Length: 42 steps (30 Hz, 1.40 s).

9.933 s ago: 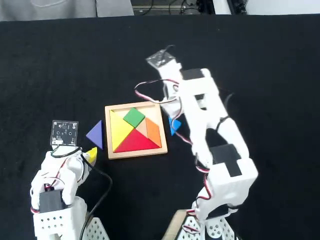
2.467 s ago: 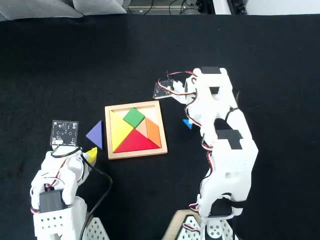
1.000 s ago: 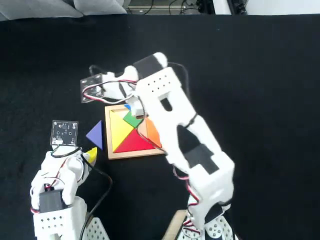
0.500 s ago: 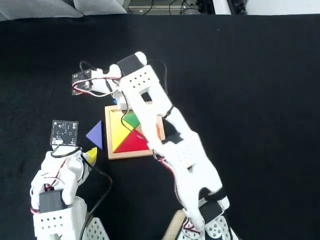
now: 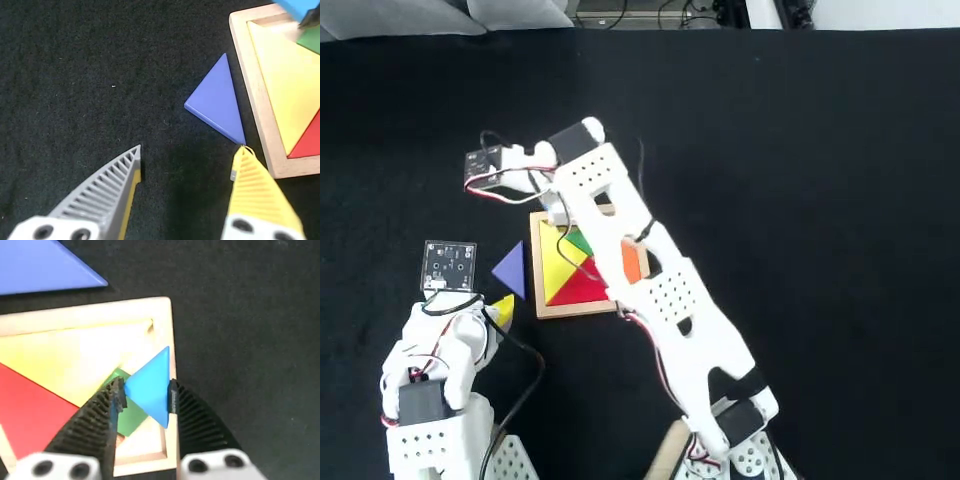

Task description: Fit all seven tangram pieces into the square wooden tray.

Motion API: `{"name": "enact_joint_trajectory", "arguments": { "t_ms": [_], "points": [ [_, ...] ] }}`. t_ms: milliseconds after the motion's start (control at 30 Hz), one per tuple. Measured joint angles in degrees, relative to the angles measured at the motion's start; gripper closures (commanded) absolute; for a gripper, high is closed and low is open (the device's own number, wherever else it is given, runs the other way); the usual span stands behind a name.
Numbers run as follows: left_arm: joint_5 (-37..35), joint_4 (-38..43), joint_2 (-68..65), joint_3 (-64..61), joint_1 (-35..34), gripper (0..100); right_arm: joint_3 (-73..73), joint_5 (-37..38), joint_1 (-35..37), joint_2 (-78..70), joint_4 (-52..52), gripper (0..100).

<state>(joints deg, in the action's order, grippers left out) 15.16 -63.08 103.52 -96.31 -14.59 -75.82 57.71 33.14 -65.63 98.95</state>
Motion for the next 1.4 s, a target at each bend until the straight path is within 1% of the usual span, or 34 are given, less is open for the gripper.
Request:
{"name": "enact_joint_trajectory", "arguments": {
  "t_ms": [233, 1067, 1267, 1400],
  "points": [
    [0.0, 0.0, 0.0, 0.0, 0.0, 71, 0.0, 0.0, 2.9, 0.0, 0.0, 97.6],
    [0.0, 0.0, 0.0, 0.0, 0.0, 71, 1.32, 0.0, 2.37, 0.0, 0.0, 97.0],
    [0.0, 0.0, 0.0, 0.0, 0.0, 71, 1.32, 0.0, 1.05, 0.0, 0.0, 86.5],
    [0.0, 0.0, 0.0, 0.0, 0.0, 71, 2.64, 0.0, 0.35, 0.0, 0.0, 86.0]
  ]
}}
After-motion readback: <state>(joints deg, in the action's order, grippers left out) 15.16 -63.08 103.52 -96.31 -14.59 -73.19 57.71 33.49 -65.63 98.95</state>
